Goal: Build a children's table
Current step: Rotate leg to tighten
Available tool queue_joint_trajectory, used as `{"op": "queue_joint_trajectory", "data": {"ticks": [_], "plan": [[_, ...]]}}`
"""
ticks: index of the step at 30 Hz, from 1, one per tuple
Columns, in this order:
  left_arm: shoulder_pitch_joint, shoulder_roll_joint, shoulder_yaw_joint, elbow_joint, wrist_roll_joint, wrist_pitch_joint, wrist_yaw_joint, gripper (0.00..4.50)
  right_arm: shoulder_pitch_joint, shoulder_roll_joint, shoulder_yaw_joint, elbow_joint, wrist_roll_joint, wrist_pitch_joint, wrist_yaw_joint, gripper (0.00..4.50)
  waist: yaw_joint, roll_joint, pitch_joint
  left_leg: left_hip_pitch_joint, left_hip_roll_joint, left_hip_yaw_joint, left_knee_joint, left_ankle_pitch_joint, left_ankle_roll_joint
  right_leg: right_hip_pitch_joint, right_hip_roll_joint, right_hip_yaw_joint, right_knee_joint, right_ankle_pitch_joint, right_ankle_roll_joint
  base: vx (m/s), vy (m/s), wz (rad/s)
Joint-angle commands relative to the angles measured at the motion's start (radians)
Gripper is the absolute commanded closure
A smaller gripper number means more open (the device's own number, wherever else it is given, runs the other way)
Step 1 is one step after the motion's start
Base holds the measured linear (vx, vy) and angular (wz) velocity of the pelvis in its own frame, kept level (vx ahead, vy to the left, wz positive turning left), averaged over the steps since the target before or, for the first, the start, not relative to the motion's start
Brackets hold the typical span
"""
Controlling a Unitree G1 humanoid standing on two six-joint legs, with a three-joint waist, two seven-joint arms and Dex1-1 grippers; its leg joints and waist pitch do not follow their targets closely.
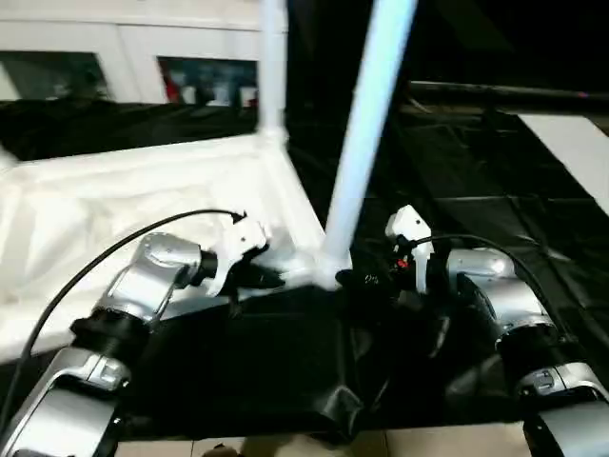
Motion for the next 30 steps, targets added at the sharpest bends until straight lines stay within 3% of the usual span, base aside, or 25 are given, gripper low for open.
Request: {"op": "queue_joint_trajectory", "data": {"ticks": [1,5,10,11,14,20,25,28,29,30], "plan": [[0.023,0.006,-0.038,-0.033,-0.005,0.022,-0.045,4.5,0.001,-0.01,0.018,-0.016,-0.013,-0.003,0.018,0.83,0.003,0.002,-0.055,0.023,0.038,0.001,-0.056,-0.158,0.049,0.035,-0.068,0.029,-0.058,-0.027,-0.265,0.0,0.0,0.0],[0.038,0.016,-0.042,-0.064,-0.016,0.032,-0.056,4.5,0.013,-0.012,0.03,-0.036,-0.006,0.007,0.066,0.83,0.007,0.005,-0.057,0.02,0.035,0.001,-0.055,-0.147,0.036,0.039,-0.066,0.028,-0.053,0.004,-0.253,0.0,0.0,0.0],[0.044,0.018,-0.048,-0.083,-0.017,0.043,-0.078,4.5,0.034,-0.02,0.047,-0.064,-0.005,0.024,0.096,0.83,0.008,0.003,-0.06,0.019,0.033,0.002,-0.05,-0.106,0.049,0.044,-0.064,0.027,-0.046,0.078,-0.258,0.0,0.0,0.0],[0.043,0.018,-0.048,-0.084,-0.016,0.043,-0.079,4.5,0.034,-0.021,0.046,-0.064,-0.005,0.025,0.096,0.99,0.008,0.003,-0.06,0.019,0.032,0.002,-0.049,-0.105,0.05,0.044,-0.063,0.027,-0.046,0.081,-0.262,0.0,0.0,0.0],[0.039,0.012,-0.047,-0.08,-0.015,0.044,-0.075,4.5,0.03,-0.012,0.034,-0.048,0.001,0.021,0.077,1.2,0.008,0.008,-0.059,0.02,0.033,0.001,-0.05,-0.127,0.041,0.042,-0.065,0.027,-0.049,0.051,-0.264,0.0,0.0,0.0],[0.04,0.014,-0.049,-0.087,-0.016,0.052,-0.076,4.5,0.034,0.007,0.032,-0.046,0.006,0.024,0.074,1.75,0.008,0.007,-0.059,0.019,0.032,-0.001,-0.051,-0.139,0.028,0.044,-0.065,0.027,-0.049,0.033,-0.26,0.0,0.0,0.0],[0.053,0.023,-0.055,-0.091,-0.012,0.054,-0.09,4.5,0.047,0.013,0.034,-0.054,0.003,0.03,0.072,1.79,0.005,0.007,-0.061,0.018,0.031,0.0,-0.048,-0.121,0.033,0.047,-0.063,0.026,-0.045,0.074,-0.267,0.0,0.0,0.0],[0.055,0.01,-0.061,-0.084,-0.007,0.071,-0.077,4.5,0.053,0.029,0.033,-0.024,-0.023,0.031,-0.001,1.79,0.001,0.0,-0.06,0.019,0.031,0.001,-0.049,-0.126,0.033,0.046,-0.064,0.026,-0.047,0.054,-0.266,0.0,0.0,0.0],[0.054,0.006,-0.06,-0.081,-0.006,0.075,-0.07,4.5,0.051,0.033,0.031,-0.011,-0.032,0.026,-0.025,1.8,0.0,0.003,-0.057,0.02,0.031,0.0,-0.052,-0.141,0.028,0.044,-0.066,0.027,-0.05,0.022,-0.265,0.0,0.0,0.0],[0.048,-0.009,-0.056,-0.066,0.002,0.08,-0.036,4.5,0.037,0.054,0.013,0.031,-0.047,0.027,-0.113,1.8,-0.001,0.0,-0.056,0.021,0.031,0.0,-0.052,-0.153,0.024,0.043,-0.066,0.027,-0.053,-0.001,-0.262,0.0,0.0,0.0]]}}
